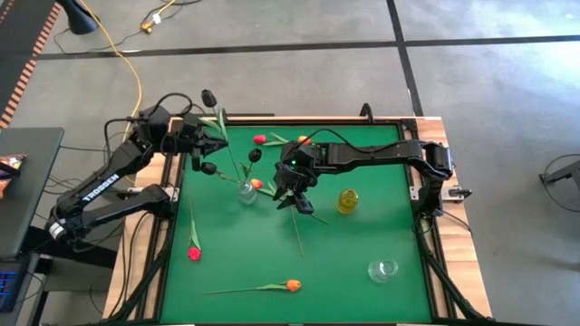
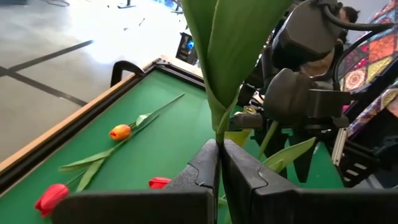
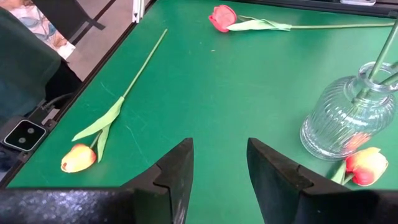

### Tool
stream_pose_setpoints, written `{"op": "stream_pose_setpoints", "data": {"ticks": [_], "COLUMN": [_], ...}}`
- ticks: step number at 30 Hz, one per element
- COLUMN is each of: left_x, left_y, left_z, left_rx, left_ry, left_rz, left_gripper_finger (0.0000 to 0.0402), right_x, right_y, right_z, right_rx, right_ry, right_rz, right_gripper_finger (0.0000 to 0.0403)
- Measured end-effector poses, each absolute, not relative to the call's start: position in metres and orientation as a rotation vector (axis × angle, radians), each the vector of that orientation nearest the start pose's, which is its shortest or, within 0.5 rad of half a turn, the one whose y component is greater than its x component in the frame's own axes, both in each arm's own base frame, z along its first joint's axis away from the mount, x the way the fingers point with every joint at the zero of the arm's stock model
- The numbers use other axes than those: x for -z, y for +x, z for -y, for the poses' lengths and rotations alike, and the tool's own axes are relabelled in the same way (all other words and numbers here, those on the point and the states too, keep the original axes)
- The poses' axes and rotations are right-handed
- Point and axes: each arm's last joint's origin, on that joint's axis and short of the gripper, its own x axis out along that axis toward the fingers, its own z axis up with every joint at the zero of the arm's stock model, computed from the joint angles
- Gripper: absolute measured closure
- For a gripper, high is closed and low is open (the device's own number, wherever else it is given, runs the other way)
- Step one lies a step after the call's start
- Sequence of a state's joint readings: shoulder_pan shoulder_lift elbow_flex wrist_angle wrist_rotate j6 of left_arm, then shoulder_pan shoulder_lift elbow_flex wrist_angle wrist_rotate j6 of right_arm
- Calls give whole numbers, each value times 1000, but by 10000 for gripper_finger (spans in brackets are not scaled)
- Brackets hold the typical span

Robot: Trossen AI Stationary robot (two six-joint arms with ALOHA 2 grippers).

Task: Sort flowers into vase by color
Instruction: Put the black tulip into the top transparent vase

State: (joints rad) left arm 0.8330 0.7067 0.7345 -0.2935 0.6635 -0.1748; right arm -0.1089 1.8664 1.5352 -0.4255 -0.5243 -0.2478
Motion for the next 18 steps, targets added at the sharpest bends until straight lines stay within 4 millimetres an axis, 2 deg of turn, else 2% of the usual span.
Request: {"op": "stream_pose_setpoints", "data": {"ticks": [10,18], "left_x": [-317,-306], "left_y": [120,136], "left_z": [-95,-98], "left_rx": [-189,-140], "left_ry": [-352,-362], "left_rz": [-193,-269], "left_gripper_finger": [401,401], "right_x": [-269,-269], "right_y": [415,415], "right_z": [31,31], "right_rx": [-485,-483], "right_ry": [-12,-14], "right_rz": [-664,-664], "right_gripper_finger": [227,227]}}
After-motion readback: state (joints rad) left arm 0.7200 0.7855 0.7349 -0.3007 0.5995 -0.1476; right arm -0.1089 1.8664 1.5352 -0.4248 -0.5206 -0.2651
